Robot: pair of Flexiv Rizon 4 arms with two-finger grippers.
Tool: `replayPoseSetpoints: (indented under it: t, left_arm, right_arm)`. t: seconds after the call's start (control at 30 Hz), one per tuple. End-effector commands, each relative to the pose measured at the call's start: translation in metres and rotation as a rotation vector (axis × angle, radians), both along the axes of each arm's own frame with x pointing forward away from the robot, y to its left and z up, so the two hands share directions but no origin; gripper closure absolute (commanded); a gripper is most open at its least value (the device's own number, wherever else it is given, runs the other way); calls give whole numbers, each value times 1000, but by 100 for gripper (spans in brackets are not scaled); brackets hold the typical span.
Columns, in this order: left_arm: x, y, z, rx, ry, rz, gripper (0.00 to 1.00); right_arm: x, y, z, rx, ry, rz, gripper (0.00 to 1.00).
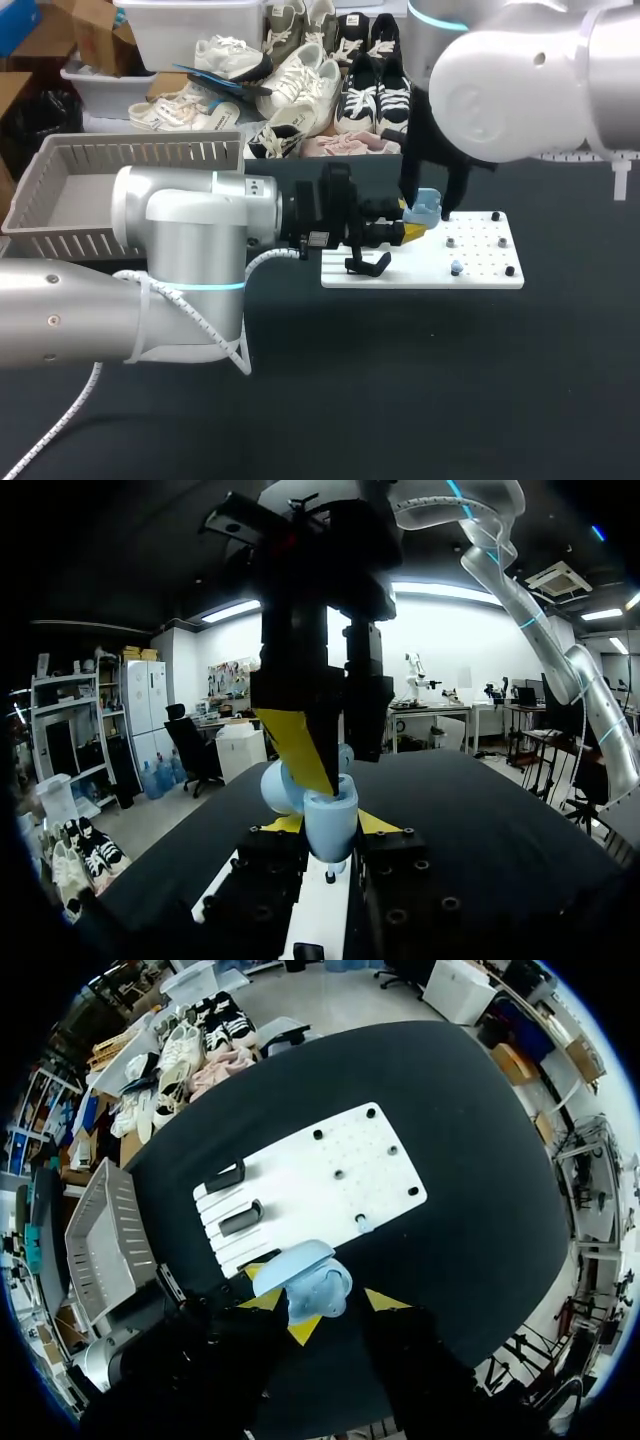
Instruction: Pick up each earbud case from the left stands, insert the matching earbuds, close the lid, and place the case in the box.
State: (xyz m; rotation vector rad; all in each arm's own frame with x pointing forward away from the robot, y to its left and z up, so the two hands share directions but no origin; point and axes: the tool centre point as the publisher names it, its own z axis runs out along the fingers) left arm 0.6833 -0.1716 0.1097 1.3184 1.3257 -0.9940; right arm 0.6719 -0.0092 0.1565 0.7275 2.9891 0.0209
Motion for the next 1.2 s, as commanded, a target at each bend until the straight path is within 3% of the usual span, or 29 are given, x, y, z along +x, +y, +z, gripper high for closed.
replayPoseSetpoints:
  t: [0.03,0.43,1.2]
  left_arm:
    - [0,0,-1,-2,-2,3,100]
    - [0,0,-1,-2,-2,3,100]
    - [0,0,-1,-2,-2,3,100]
  right_arm:
    - [-5,-1,4,-2,-10,-2,56]
    - [-18,-3,8,2,-23,12,60]
    - [-20,-13,5,4,-5,-3,65]
